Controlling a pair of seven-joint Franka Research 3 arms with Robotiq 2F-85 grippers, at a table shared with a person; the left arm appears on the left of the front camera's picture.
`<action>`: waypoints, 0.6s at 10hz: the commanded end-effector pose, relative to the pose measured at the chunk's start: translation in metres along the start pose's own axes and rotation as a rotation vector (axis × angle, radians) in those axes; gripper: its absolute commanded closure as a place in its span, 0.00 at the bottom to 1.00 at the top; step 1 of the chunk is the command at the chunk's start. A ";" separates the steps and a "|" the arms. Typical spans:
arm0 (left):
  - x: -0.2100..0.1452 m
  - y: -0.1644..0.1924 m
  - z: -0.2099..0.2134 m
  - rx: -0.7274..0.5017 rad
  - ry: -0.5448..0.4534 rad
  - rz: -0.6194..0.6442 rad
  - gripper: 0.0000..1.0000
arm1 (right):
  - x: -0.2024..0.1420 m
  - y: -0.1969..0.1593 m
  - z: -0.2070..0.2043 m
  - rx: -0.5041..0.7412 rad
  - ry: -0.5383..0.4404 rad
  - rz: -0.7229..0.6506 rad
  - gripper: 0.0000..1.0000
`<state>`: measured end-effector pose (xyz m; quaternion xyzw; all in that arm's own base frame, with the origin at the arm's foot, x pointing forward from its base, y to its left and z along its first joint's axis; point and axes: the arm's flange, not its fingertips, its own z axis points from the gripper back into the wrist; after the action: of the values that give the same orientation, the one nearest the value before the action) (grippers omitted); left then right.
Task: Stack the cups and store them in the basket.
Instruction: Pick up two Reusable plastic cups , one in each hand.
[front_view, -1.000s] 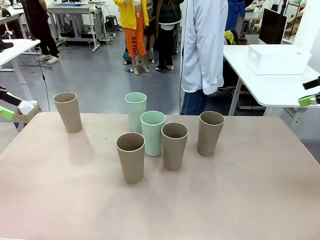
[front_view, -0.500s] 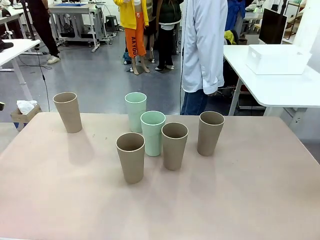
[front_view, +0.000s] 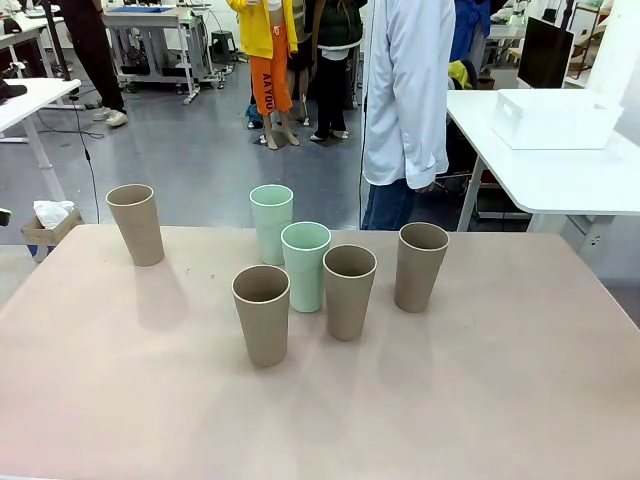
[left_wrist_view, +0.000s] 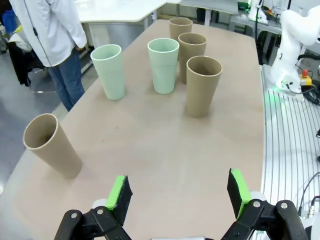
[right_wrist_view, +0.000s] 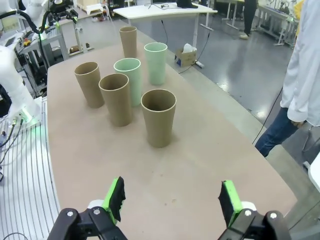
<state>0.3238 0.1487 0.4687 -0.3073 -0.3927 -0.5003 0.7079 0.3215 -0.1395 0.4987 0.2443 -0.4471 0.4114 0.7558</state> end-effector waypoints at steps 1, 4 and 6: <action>0.001 -0.002 -0.003 0.053 0.012 0.020 0.00 | -0.004 0.009 -0.006 0.026 -0.004 0.017 0.00; 0.000 0.000 0.000 0.000 0.000 0.000 0.00 | 0.000 0.000 0.000 0.000 0.000 0.000 0.00; 0.000 0.000 0.000 0.000 0.000 0.000 0.00 | 0.000 0.000 0.000 0.000 0.000 0.000 0.00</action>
<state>0.3239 0.1483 0.4678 -0.3044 -0.3842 -0.4980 0.7154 0.3195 -0.1373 0.4969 0.2456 -0.4368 0.4029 0.7659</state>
